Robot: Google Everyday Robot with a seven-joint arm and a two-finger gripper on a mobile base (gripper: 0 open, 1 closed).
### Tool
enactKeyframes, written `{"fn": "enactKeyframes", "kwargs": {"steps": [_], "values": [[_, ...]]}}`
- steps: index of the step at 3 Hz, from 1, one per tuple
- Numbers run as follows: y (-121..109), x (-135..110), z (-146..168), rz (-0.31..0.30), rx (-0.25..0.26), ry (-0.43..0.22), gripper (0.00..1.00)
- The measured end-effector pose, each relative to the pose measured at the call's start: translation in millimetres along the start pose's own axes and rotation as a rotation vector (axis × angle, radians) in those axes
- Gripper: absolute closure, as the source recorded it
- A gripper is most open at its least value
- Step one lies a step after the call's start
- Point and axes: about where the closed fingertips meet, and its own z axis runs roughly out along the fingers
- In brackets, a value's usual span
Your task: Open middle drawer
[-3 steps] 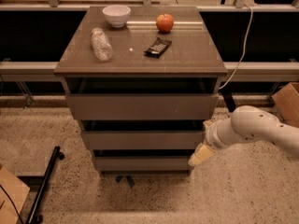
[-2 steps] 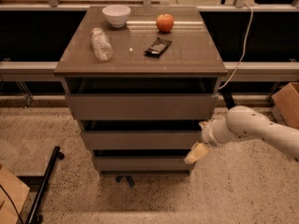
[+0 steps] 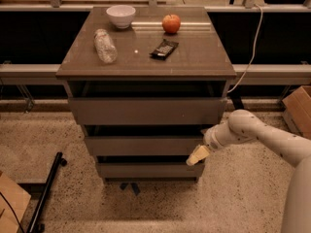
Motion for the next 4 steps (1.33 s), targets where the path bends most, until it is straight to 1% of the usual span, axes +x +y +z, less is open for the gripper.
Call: {"fn": "enactKeyframes", "kwargs": {"steps": [1,2,3,4], "values": [[-6.1,-2.3,-0.4,0.002,0.008,-0.008,0.00],[-6.7,-8.7,8.2,-0.004,0.051,-0.027,0.00],[-15.1,-14.8,26.2,-0.013,0.084,-0.050,0.00],[-23.0,-13.0,56.6,0.004,0.055,-0.059,0.17]]}}
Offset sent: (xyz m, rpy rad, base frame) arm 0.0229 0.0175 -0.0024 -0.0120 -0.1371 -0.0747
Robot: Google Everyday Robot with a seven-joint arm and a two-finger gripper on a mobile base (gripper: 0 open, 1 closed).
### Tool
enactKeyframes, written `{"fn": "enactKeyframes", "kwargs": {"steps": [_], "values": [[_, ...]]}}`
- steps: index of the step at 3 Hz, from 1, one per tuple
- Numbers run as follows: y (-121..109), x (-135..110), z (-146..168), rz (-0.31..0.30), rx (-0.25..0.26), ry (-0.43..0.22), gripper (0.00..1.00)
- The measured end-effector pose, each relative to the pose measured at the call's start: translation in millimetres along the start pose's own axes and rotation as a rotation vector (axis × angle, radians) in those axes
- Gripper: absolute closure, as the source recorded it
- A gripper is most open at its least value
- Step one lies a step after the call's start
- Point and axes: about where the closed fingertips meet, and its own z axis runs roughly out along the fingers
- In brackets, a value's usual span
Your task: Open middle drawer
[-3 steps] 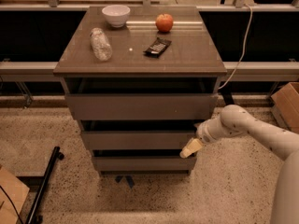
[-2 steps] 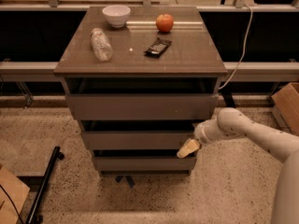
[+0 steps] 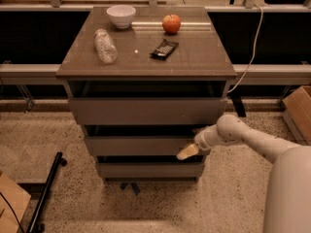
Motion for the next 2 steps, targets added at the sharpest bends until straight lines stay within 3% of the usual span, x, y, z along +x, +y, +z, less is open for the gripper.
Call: {"fn": "enactKeyframes", "kwargs": {"steps": [1,2], "values": [[2.2,7.7,26.5,0.020,-0.058,0.009,0.40],[2.3,4.5,22.4,0.020,-0.058,0.009,0.63]]}}
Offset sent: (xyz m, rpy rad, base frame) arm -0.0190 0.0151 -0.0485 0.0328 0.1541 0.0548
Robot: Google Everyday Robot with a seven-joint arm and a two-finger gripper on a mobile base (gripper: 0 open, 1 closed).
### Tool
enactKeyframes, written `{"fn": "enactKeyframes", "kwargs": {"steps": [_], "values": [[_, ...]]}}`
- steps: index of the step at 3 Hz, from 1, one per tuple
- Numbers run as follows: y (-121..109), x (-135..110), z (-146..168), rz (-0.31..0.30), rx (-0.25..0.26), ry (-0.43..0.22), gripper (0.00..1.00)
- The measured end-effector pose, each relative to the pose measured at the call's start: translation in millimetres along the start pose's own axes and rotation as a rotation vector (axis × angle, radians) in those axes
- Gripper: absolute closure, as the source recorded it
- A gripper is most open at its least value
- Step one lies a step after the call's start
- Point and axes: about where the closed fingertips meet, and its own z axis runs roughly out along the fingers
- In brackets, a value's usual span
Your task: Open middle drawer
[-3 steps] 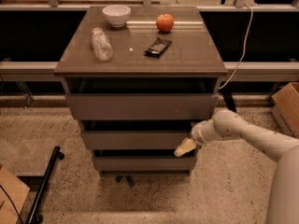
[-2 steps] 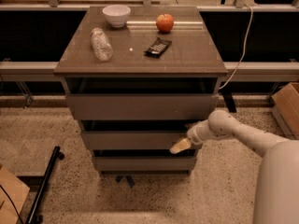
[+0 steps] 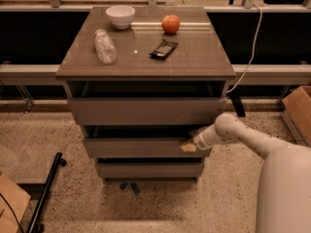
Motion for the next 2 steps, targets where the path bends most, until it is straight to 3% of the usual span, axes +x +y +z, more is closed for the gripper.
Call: {"fn": "enactKeyframes", "kwargs": {"steps": [1,2], "values": [[0.6,-5.4,-6.9,0.000,0.000,0.000,0.86],[0.7,-6.6,-8.5,0.000,0.000,0.000,1.00]]}}
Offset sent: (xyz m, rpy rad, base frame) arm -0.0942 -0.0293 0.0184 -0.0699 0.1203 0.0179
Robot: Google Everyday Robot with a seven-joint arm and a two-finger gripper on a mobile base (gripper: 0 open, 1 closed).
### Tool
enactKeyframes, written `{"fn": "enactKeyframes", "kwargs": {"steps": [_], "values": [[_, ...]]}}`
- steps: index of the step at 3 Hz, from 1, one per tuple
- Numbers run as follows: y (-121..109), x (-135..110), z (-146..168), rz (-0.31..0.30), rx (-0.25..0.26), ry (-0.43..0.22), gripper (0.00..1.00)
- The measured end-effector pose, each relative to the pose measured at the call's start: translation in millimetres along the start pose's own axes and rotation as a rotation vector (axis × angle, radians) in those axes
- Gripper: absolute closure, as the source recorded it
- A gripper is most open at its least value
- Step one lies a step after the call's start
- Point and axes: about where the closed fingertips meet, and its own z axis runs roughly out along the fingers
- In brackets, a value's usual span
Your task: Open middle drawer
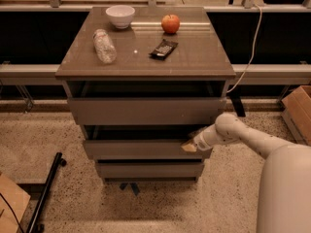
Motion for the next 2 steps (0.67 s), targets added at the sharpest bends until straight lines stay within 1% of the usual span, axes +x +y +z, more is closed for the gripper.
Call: {"fn": "enactKeyframes", "kwargs": {"steps": [1,2], "values": [[0.1,-0.5,-0.6,0.000,0.000,0.000,1.00],[0.1,-0.5,-0.6,0.000,0.000,0.000,0.81]]}}
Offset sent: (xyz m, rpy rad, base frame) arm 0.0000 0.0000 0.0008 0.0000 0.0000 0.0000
